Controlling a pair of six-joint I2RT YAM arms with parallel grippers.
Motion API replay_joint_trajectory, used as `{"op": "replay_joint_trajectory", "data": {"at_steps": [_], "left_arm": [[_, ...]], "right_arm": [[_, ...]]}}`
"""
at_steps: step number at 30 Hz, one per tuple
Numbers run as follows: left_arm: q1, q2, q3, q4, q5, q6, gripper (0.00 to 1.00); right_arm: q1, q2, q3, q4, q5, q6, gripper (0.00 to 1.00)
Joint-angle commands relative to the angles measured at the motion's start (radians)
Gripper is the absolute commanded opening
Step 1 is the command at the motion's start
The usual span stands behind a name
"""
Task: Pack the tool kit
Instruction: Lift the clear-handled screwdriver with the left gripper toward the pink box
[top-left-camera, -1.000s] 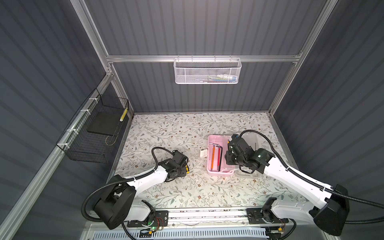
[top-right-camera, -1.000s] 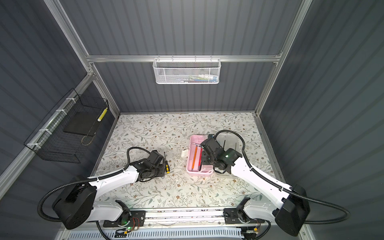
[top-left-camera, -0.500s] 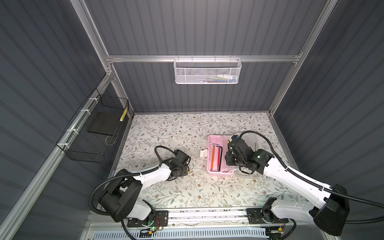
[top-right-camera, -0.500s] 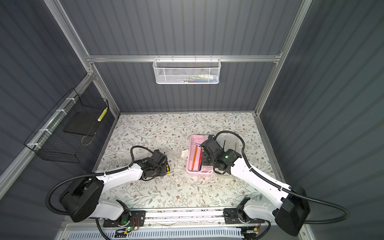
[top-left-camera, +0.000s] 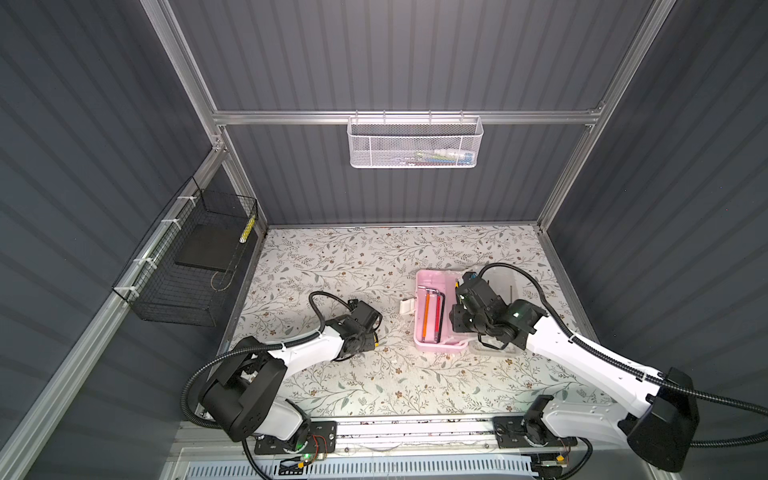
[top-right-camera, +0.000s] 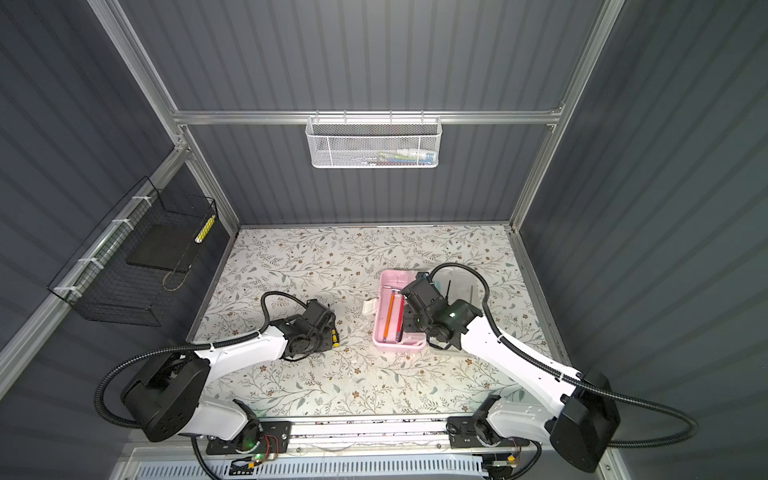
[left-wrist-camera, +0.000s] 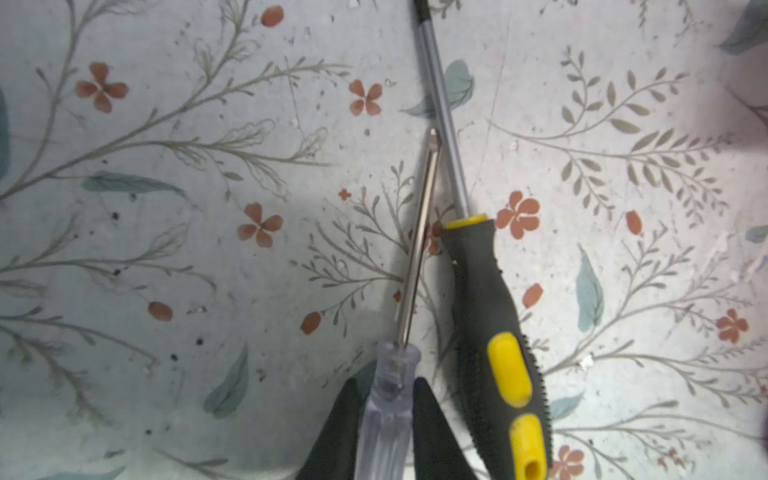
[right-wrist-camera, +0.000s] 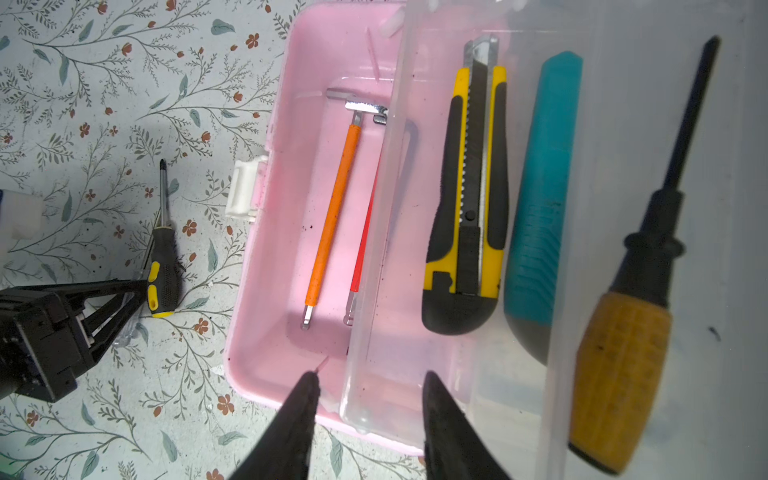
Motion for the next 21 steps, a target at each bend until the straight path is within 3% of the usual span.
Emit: {"op": "replay_joint_trajectory", "data": {"at_steps": [1,6,12,21], "left_arm": [[-0.006,-0.009,-0.005,-0.026,-0.015,-0.016,0.23],[-0.007,-0.011,-0.013,-0.034,-0.027,-0.014,0.17],[-0.007,-0.015,-0.023,-0.024,-0.035,-0.018,0.0],[-0.007,-0.073,0.036,-0.073,-0.052,0.006,0.0]], "right_arm": [[0.003,0.014,-0.013,0.01,-0.016,0.012,0.43],[0.002,0.013,-0.013,0.022,-0.033,0.017,0.43],[0.003,0.015,-0.003,0.022,-0.024,0.008,0.43],[0.001,-0.004,-0.012,0.049,-0.026,0.01,0.44]]}}
